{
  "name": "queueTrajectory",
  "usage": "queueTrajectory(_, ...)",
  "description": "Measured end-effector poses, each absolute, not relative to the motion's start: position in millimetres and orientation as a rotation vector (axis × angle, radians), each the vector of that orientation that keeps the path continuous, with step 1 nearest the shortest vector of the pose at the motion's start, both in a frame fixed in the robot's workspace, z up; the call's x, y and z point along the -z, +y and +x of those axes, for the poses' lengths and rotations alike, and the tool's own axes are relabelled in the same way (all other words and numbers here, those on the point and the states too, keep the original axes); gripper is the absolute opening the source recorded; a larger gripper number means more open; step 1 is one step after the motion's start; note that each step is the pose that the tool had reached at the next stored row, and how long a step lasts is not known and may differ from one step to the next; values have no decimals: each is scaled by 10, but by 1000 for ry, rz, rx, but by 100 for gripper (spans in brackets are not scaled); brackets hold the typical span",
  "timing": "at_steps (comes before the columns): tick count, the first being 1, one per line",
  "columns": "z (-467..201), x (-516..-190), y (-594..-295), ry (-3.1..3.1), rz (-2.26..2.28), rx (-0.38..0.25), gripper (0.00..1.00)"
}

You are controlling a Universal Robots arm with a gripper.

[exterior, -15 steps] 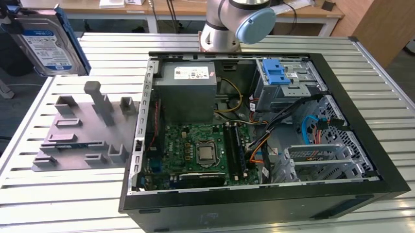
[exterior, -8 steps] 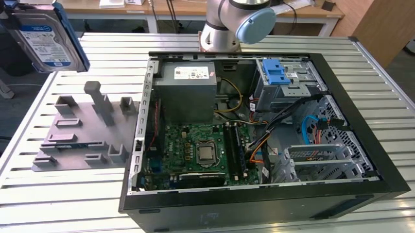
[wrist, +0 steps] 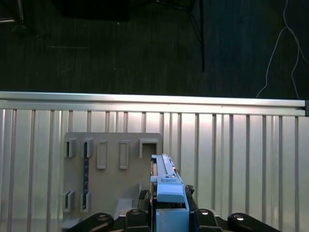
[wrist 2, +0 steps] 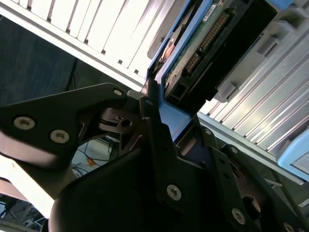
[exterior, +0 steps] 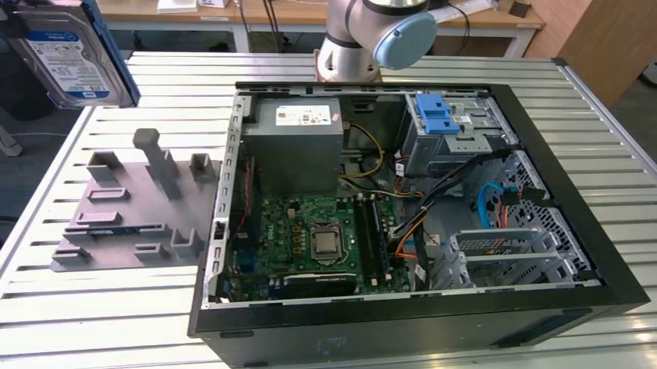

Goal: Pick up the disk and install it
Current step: 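Pick up the disk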

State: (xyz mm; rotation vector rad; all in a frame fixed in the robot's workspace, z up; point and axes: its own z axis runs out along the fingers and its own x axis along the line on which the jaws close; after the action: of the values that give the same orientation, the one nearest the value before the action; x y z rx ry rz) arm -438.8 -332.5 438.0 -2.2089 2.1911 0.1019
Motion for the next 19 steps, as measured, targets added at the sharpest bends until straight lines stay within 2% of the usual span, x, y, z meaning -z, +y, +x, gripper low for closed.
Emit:
queueTrajectory(13, -4388, -4647, -3325, 2186, -2204, -112, 37)
queueTrajectory(19, -4388, -4658, -3325, 2186, -2204, -112, 37)
